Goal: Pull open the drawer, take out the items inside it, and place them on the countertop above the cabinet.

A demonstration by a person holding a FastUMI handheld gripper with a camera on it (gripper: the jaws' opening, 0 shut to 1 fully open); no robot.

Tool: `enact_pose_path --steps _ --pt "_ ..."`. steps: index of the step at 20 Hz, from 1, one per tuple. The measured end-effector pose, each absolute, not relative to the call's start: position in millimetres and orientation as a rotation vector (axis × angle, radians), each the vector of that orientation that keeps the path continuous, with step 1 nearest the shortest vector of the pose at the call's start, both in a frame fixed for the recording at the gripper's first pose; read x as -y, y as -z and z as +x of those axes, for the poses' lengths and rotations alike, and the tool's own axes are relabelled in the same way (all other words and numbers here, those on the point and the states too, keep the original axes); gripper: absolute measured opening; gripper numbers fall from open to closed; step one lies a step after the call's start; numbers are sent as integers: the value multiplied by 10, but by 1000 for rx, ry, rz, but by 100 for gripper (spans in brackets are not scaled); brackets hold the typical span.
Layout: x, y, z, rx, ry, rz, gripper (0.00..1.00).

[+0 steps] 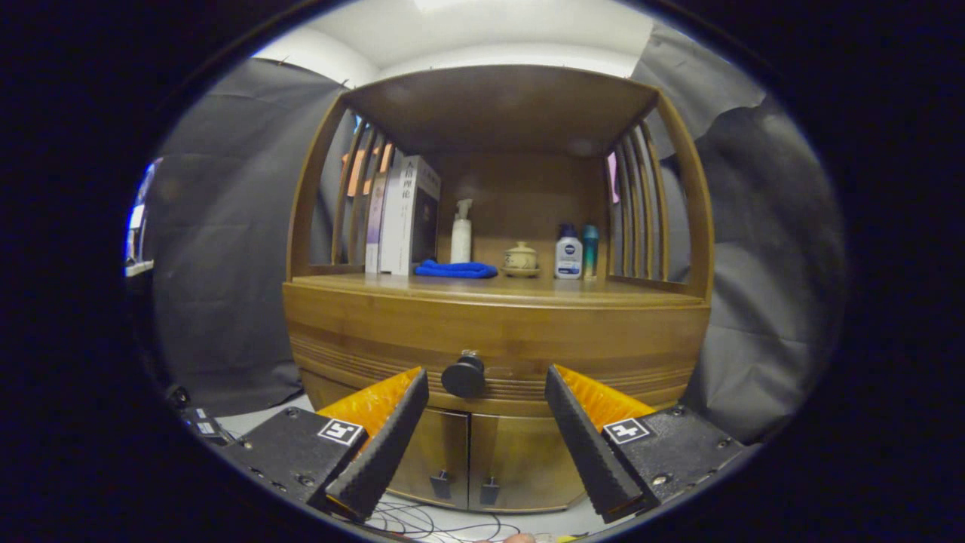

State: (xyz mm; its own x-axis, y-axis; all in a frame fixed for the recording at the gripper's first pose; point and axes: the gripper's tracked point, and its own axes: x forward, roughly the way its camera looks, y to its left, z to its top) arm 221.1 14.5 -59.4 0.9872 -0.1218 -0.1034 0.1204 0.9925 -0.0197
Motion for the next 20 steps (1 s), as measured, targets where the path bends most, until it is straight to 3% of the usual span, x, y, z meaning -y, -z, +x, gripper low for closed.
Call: enact_pose_path --steps 13,20 --pt "-124 857 2794 -184 159 -29 96" --pt "-234 855 2811 -195 126 -53 64"
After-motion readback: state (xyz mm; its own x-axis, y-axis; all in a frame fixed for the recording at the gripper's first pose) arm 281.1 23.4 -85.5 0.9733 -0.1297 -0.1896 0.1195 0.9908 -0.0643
